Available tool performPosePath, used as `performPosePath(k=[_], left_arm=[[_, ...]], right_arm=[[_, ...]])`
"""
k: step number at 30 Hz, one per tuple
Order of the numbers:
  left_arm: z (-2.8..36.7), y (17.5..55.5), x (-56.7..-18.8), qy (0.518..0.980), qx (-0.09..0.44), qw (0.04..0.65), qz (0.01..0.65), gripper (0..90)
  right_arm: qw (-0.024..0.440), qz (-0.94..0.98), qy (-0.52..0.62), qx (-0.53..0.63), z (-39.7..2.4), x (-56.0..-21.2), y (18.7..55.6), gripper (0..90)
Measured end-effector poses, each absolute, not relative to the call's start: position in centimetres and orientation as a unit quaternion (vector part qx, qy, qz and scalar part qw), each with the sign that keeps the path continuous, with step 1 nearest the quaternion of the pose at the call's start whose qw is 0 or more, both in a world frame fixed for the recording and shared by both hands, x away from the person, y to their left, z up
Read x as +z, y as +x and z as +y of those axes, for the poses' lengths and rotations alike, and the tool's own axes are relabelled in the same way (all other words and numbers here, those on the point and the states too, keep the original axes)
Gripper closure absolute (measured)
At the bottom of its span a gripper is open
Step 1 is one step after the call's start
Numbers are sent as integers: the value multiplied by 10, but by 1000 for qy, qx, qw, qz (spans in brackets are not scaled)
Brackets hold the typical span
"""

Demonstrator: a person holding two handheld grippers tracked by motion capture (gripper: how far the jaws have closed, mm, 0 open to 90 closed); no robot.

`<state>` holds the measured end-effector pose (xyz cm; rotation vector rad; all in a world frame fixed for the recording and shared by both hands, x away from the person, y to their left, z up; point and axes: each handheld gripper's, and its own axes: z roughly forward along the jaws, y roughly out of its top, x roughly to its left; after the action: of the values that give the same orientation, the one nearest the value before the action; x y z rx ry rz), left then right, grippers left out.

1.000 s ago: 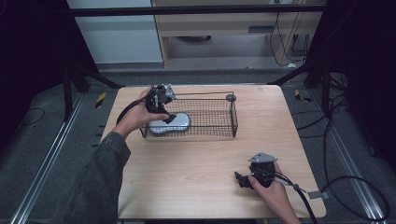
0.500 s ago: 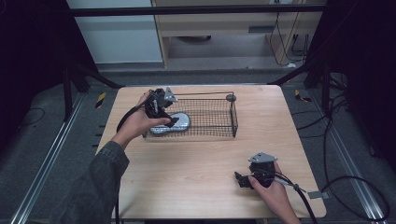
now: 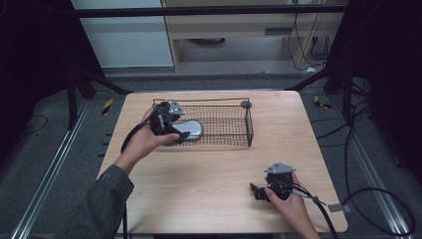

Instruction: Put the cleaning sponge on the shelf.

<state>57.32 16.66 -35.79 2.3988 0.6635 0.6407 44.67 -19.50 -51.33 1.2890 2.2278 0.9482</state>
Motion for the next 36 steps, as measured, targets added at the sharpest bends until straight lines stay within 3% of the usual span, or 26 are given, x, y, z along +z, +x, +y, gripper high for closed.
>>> performPosePath(k=[36], left_arm=[[218, 505, -398, 859, 228, 321, 327, 57]], right_arm=[[198, 796, 460, 339, -195, -513, 447, 4]])
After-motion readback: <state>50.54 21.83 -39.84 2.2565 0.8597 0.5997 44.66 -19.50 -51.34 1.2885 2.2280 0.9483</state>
